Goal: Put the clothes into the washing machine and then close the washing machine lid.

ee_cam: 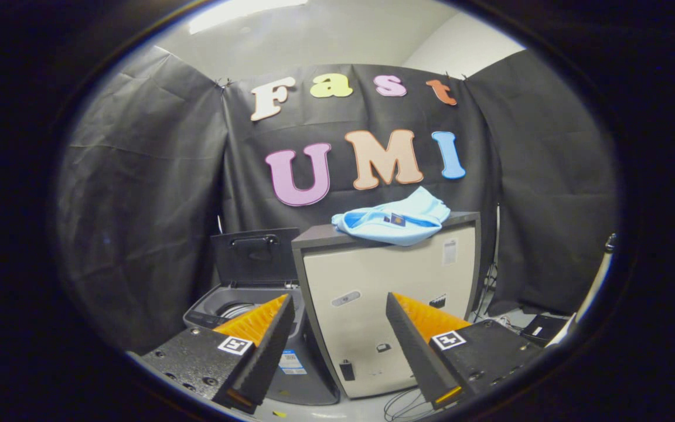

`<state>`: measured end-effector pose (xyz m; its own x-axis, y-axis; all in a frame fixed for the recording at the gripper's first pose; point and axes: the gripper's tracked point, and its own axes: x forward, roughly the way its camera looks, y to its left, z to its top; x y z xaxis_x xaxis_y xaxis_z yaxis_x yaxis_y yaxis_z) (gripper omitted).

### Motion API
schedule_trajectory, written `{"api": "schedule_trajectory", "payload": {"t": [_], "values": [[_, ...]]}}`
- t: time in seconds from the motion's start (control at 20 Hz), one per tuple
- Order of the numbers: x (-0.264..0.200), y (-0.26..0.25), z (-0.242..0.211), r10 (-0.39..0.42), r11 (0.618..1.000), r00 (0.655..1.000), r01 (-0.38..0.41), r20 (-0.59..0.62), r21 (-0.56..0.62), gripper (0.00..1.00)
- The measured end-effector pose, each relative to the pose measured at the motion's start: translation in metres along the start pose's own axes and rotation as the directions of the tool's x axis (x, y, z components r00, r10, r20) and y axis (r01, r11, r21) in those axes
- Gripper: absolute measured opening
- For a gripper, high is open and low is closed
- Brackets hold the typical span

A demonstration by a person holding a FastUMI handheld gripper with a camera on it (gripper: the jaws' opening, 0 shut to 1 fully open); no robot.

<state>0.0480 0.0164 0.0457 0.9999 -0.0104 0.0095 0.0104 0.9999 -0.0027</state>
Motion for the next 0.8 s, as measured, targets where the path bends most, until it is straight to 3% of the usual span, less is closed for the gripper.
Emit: {"api": "schedule_trajectory", "payload": {"t": [0.25,0.35,0.5,0.65,0.8], "values": [[0.047,0.008,0.059,0.049,0.998,0.999,-0.048,0.020,-0.033,0.95],[0.078,-0.010,0.088,0.003,0.999,0.999,-0.002,0.033,-0.033,0.97],[0.131,-0.057,0.121,-0.136,0.991,0.991,0.136,0.017,0.002,0.98],[0.187,-0.084,0.142,-0.183,0.981,0.983,0.184,-0.026,0.062,0.97],[0.233,-0.094,0.123,-0.182,0.983,0.970,0.183,-0.161,-0.012,0.97]]}}
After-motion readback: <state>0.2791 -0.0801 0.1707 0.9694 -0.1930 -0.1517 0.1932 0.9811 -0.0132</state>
